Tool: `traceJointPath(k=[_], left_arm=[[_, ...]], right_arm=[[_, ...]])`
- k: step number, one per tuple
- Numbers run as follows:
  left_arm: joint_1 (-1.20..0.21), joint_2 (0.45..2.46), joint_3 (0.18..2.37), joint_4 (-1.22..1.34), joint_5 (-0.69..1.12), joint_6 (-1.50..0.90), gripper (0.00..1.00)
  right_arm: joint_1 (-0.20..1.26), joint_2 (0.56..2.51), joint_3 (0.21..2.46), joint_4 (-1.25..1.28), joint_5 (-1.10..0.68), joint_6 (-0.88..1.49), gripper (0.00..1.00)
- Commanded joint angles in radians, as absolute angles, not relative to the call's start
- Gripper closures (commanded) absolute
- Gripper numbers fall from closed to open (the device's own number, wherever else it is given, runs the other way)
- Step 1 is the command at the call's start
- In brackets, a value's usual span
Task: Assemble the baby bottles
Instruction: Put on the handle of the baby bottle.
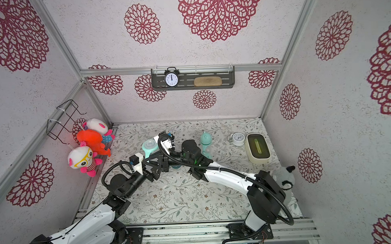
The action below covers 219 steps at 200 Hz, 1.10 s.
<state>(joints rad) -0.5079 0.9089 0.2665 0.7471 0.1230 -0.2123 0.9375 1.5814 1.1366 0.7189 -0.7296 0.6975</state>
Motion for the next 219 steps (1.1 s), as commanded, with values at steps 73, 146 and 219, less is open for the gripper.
traceJointPath(k=[73,146,219], left_arm=[[-0.514,0.891,0.3,0.794,0.095,-0.241,1.0],[-0.514,0.869,0.287,0.793,0.091,-0.24,1.0],[-0.506,0.865,0.287,0.753,0.041,-0.208,1.0]], right_arm=[[0.959,1.566,1.097,0.726,-0.673,0.625,1.0],[0.961,1.558,1.097,0.651,-0.65,0.559,0.79],[0.953,1.497,1.143,0.399,-0.621,0.44,0.41]])
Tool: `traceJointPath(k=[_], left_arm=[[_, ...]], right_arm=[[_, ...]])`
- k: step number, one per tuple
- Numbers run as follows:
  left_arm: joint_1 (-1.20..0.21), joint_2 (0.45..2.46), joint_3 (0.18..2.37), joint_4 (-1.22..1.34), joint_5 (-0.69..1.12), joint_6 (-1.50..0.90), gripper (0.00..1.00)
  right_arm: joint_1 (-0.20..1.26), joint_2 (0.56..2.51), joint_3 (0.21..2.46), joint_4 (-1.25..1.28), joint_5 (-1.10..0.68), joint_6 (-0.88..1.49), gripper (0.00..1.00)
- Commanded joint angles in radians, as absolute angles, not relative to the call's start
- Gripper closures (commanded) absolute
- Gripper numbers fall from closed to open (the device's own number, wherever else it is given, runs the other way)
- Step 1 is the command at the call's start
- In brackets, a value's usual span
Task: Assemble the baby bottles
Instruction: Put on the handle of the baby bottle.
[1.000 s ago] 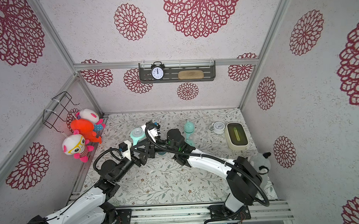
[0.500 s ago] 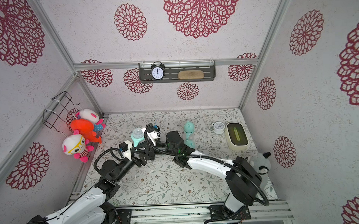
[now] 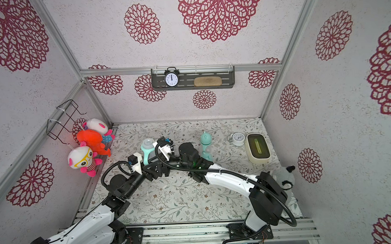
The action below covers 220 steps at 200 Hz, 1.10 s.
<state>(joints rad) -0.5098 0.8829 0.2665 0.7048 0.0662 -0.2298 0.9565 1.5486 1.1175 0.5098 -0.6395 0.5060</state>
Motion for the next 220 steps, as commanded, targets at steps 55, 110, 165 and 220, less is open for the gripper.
traceJointPath(k=[55,110,165,220], left_arm=[[-0.449,0.872,0.282,0.737,0.06,-0.21,1.0],[-0.436,0.809,0.295,0.648,0.02,-0.203,1.0],[-0.434,0.712,0.336,0.479,0.022,-0.226,1.0],[-0.436,0.652,0.364,0.35,0.069,-0.259,1.0]], right_arm=[[0.902,1.432,1.152,0.157,-0.622,0.305,0.32],[0.808,1.419,1.18,-0.074,-0.56,0.175,0.27],[0.753,1.556,1.241,-0.213,-0.432,0.037,0.19],[0.754,1.814,1.398,-0.348,-0.246,-0.056,0.13]])
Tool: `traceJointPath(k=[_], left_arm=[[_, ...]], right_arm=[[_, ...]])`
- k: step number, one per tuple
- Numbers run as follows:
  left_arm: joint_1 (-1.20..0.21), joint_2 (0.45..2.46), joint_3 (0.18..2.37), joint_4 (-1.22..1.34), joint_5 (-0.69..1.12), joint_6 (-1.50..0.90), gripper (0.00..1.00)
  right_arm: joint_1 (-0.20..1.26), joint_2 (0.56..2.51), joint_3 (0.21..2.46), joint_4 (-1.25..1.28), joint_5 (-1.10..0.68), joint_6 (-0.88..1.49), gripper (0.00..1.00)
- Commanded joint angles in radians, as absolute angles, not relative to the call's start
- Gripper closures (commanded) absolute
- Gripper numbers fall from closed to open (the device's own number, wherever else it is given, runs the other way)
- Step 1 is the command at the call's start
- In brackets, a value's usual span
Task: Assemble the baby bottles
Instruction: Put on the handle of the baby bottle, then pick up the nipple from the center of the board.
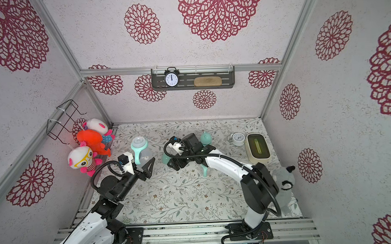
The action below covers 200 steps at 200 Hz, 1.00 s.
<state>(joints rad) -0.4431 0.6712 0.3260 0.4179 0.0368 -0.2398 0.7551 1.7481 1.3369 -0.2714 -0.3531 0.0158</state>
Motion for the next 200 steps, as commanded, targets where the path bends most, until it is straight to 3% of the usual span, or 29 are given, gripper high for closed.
traceJointPath(k=[1,106,200], left_arm=[[-0.436,0.651,0.364,0.348,0.072,-0.26,1.0],[-0.437,0.584,0.236,0.379,0.126,-0.267,1.0],[-0.439,0.568,0.171,0.419,0.102,-0.256,1.0]], right_arm=[[0.755,1.818,1.401,-0.349,-0.244,-0.057,0.13],[0.759,2.107,1.588,-0.385,-0.119,-0.119,0.12],[0.788,2.207,1.654,-0.43,-0.083,-0.12,0.14]])
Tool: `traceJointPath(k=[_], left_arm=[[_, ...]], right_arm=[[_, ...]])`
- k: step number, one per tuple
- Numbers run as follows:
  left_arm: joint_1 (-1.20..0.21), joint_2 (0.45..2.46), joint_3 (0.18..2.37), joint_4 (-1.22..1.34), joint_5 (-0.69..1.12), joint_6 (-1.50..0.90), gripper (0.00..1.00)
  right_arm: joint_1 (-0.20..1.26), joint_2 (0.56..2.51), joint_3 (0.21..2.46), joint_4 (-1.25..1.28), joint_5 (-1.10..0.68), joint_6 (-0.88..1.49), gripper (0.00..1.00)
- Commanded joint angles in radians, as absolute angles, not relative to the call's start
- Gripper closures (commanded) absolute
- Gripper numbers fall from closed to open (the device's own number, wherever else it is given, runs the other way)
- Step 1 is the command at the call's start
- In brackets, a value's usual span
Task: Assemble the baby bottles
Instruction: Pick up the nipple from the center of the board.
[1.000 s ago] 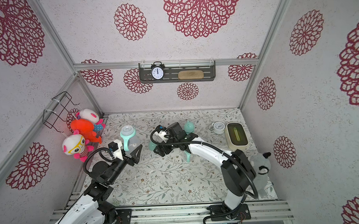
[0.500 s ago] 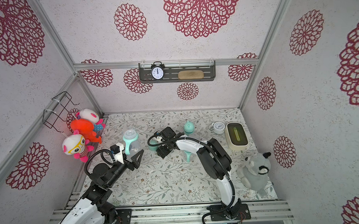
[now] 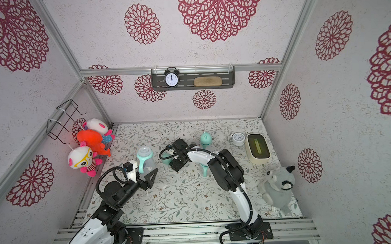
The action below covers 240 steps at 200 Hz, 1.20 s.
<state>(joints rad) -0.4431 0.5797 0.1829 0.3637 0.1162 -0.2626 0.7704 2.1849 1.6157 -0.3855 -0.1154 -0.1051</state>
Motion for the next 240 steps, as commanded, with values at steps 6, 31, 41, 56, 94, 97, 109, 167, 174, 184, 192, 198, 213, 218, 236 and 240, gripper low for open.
traceJointPath(k=[6,31,41,56,94,97,109,167,174,184,192,198,213,218,236,240], left_arm=[[-0.439,0.568,0.17,0.418,0.101,-0.256,1.0],[-0.439,0.561,0.172,0.401,0.097,-0.246,1.0],[-0.439,0.557,0.17,0.391,0.089,-0.24,1.0],[-0.439,0.546,0.163,0.385,0.07,-0.237,1.0],[-0.44,0.505,0.149,0.368,0.036,-0.235,1.0],[-0.439,0.504,0.149,0.367,0.036,-0.235,1.0],[-0.44,0.496,0.149,0.358,0.036,-0.236,1.0],[-0.443,0.502,0.144,0.364,0.041,-0.238,1.0],[-0.442,0.506,0.141,0.371,0.041,-0.239,1.0],[-0.443,0.515,0.138,0.383,0.044,-0.239,1.0],[-0.445,0.522,0.138,0.392,0.048,-0.239,1.0],[-0.445,0.528,0.138,0.398,0.056,-0.237,1.0],[-0.448,0.538,0.138,0.414,0.084,-0.234,1.0],[-0.449,0.541,0.138,0.417,0.091,-0.232,1.0],[-0.454,0.55,0.137,0.423,0.099,-0.232,1.0],[-0.455,0.552,0.137,0.423,0.101,-0.23,1.0]], right_arm=[[0.791,2.215,1.661,-0.439,-0.077,-0.121,0.15],[0.798,2.236,1.679,-0.46,-0.061,-0.121,0.21],[0.8,2.24,1.685,-0.468,-0.06,-0.117,0.23],[0.8,2.237,1.688,-0.481,-0.06,-0.106,0.25],[0.801,2.228,1.702,-0.518,-0.074,-0.11,0.19],[0.802,2.228,1.703,-0.523,-0.072,-0.11,0.19],[0.804,2.231,1.71,-0.543,-0.065,-0.116,0.18],[0.808,2.251,1.747,-0.592,-0.038,-0.117,0.36],[0.807,2.242,1.746,-0.589,-0.045,-0.115,0.38],[0.804,2.222,1.739,-0.581,-0.065,-0.111,0.4],[0.8,2.204,1.736,-0.576,-0.081,-0.106,0.41],[0.796,2.192,1.735,-0.574,-0.093,-0.102,0.41],[0.788,2.162,1.735,-0.569,-0.111,-0.088,0.41],[0.786,2.154,1.735,-0.568,-0.114,-0.083,0.41],[0.778,2.117,1.736,-0.566,-0.137,-0.065,0.42],[0.778,2.109,1.734,-0.567,-0.142,-0.061,0.42]])
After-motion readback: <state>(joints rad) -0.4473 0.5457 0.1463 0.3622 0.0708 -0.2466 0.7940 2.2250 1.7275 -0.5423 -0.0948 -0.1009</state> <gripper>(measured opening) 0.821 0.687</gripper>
